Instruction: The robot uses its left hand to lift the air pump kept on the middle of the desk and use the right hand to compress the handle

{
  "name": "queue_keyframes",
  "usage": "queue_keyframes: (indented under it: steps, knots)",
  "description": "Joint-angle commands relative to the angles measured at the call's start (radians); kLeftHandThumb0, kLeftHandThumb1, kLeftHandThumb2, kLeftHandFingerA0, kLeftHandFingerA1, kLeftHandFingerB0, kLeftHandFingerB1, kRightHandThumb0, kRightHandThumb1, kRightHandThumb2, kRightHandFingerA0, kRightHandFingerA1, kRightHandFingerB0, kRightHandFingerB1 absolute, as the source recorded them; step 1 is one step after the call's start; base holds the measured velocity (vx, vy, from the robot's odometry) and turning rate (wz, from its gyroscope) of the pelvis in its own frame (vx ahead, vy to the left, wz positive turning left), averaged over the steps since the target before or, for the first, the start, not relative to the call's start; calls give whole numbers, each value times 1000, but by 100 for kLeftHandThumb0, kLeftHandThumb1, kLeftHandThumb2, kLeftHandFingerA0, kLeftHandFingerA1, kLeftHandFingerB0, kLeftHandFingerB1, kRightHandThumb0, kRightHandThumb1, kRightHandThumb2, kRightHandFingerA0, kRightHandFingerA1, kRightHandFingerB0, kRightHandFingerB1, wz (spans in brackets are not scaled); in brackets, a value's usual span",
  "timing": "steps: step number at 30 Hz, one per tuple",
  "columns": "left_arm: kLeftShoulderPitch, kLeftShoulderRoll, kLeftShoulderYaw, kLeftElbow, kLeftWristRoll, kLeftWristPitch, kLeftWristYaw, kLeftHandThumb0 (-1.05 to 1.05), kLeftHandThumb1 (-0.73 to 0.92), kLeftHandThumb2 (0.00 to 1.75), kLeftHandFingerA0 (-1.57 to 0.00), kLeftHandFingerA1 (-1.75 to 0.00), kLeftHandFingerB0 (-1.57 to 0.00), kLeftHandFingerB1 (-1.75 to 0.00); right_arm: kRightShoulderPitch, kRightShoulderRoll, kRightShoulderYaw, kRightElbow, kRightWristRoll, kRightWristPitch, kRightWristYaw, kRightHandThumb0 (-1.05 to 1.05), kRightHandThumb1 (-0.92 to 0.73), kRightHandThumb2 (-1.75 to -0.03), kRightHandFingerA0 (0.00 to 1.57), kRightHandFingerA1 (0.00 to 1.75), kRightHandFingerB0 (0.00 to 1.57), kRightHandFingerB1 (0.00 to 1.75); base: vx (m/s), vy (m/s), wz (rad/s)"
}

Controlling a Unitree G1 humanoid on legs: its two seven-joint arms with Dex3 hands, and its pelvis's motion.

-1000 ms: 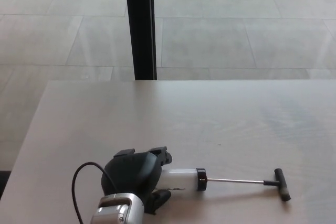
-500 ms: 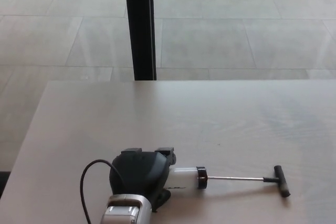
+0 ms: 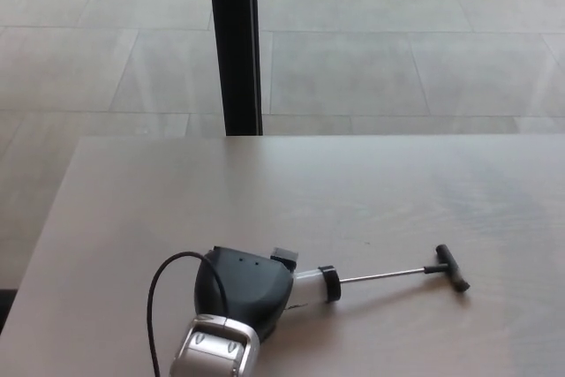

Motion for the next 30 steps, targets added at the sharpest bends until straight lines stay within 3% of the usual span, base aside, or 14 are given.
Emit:
queue_keyframes:
  steps: [1, 4, 8, 12, 14, 15, 16, 18, 19, 20, 21, 24, 25, 30]
  knots:
    - [41, -17, 0, 151, 47, 128, -74, -23, 65, 60, -76, -130, -58, -60, -7, -22, -15, -16, -22, -7, -17, -45, -78, -63, 46, 59, 55, 41, 0, 0, 0]
    - [41, -23, 5, 192, 65, 132, -21, -24, 68, 61, -76, -150, -63, -68, -7, -19, -28, -20, -8, -2, -12, -37, -73, -61, 48, 60, 59, 41, 0, 0, 0]
    - [34, -48, 37, 212, 49, 154, -40, -31, 80, 65, -77, -150, -57, -69, -4, -13, -34, -15, -6, -12, -8, -37, -72, -61, 48, 54, 61, 43, 0, 0, 0]
    - [61, -72, 113, 185, -8, 134, 23, -31, 84, 67, -75, -130, -58, -70, 0, -6, -31, -18, -12, -13, -14, -39, -72, -61, 50, 53, 65, 43, 0, 0, 0]
    - [75, -88, 145, 186, -27, 114, 70, -34, 83, 70, -79, -154, -62, -73, 3, -2, -32, -20, -13, -15, -17, -39, -73, -62, 52, 55, 67, 43, 0, 0, 0]
    - [100, -100, 188, 171, -67, 74, 126, -32, 84, 70, -77, -154, -60, -72, 3, 4, -32, -25, -11, -9, -23, -39, -73, -62, 52, 55, 68, 43, 0, 0, 0]
    - [114, -107, 213, 160, -90, 49, 144, -27, 86, 73, -71, -127, -61, -72, 3, 6, -33, -28, -8, -4, -24, -39, -74, -62, 53, 55, 66, 43, 0, 0, 0]
    - [141, -112, 246, 142, -123, -2, 186, -26, 84, 73, -76, -128, -65, -74, 4, 6, -30, -29, -9, 0, -23, -39, -74, -62, 54, 55, 64, 43, 0, 0, 0]
    - [150, -111, 254, 139, -129, -25, 204, -27, 84, 72, -77, -138, -68, -80, 5, 6, -29, -30, -8, 4, -23, -39, -73, -63, 55, 55, 63, 43, 0, 0, 0]
    - [167, -109, 277, 126, -158, -71, 224, -26, 82, 73, -78, -125, -72, -84, 0, 10, -25, -25, -6, 6, -21, -38, -74, -62, 54, 58, 62, 44, 0, 0, 0]
    - [176, -108, 289, 124, -172, -107, 255, -23, 79, 75, -78, -151, -78, -99, -3, 10, -25, -24, -4, 10, -21, -38, -74, -62, 53, 58, 60, 44, 0, 0, 0]
    - [193, -98, 318, 118, -208, -201, 306, -13, 74, 78, -96, -168, -74, -125, -7, 14, -24, -26, -2, 28, -29, -39, -75, -62, 52, 58, 59, 44, 0, 0, 0]
    - [193, -88, 324, 118, -222, -232, 305, -17, 74, 79, -76, -175, -70, -138, -4, 17, -26, -22, 2, 22, -27, -40, -75, -62, 52, 59, 59, 44, 0, 0, 0]
    - [172, -48, 355, 125, -267, -386, 380, -12, 68, 95, -74, -175, -53, -170, -1, 24, -27, -29, 12, 44, -27, -41, -76, -62, 52, 59, 56, 44, 0, 0, 0]
